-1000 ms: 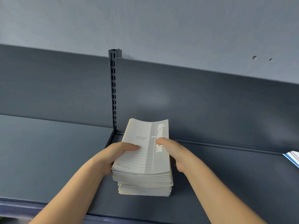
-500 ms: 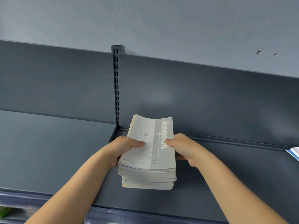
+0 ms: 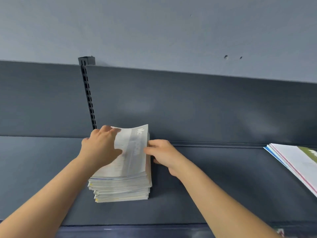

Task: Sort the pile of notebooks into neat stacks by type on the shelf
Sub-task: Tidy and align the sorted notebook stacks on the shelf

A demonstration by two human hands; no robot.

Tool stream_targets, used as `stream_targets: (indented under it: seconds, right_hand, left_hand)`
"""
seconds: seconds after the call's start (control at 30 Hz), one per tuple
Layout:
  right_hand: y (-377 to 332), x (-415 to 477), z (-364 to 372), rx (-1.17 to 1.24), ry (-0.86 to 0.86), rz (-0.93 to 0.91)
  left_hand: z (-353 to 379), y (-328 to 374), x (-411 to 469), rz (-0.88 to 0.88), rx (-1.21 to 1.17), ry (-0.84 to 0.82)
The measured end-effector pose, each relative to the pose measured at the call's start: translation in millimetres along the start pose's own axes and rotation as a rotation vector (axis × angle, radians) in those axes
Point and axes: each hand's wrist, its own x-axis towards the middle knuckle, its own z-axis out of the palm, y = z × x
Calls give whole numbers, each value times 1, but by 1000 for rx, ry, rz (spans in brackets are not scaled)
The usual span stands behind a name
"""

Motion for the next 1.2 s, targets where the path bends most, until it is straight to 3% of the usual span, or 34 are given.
stream_targets:
  seconds: [0.17,0.3,0.37,0.57,0.73,1.1,1.2]
  right_hand:
    - [24,-35,-82,-158,-39,-98]
    - [79,-69,-189,-635,16,-132]
    - [112,-90,-249,-814,45,-76]
    - [215,-150,-422,-1001,167,256]
    - [268,-170,-489,-925,273,362]
    - [321,-137,-511,-369,385,538]
    - [321,-133,-515,-307,400,573]
  left_hand:
    - [6,91,-13,227,71,30]
    - [40,194,-30,416,-62,-76]
    - [66,244,-35,480,-81,-155]
    - [132,375,-46,579,-65,-279]
    - [162,443,-49,548,-171,-332]
    - [194,529,-39,326,-766,-690]
    - [201,537,-38,243,-879,-712]
